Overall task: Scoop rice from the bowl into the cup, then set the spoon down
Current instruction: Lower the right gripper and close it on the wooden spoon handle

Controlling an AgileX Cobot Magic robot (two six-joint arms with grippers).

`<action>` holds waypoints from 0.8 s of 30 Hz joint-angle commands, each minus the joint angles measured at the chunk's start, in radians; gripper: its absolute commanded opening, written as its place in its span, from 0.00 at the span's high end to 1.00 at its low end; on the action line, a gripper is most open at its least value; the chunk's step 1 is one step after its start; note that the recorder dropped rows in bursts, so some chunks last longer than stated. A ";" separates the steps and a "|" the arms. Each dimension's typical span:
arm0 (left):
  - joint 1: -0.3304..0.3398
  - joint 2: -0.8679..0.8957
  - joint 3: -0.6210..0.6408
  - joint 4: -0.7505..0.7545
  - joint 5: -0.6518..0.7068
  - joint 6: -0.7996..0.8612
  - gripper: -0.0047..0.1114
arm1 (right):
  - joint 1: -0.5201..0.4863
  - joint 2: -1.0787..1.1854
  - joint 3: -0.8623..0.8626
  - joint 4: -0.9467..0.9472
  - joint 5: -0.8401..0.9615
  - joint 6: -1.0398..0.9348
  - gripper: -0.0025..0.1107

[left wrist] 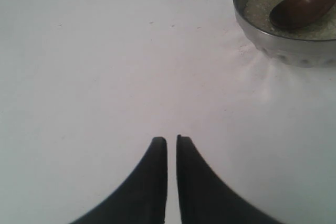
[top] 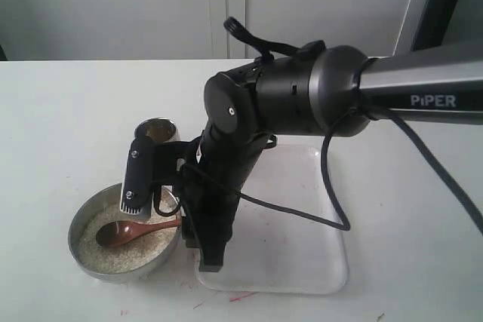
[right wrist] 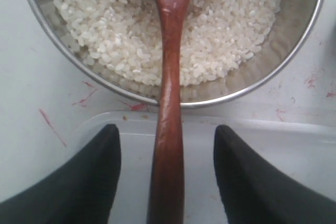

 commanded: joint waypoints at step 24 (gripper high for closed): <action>-0.004 0.007 0.009 -0.006 0.048 -0.006 0.84 | 0.002 -0.012 -0.008 -0.044 0.020 0.006 0.89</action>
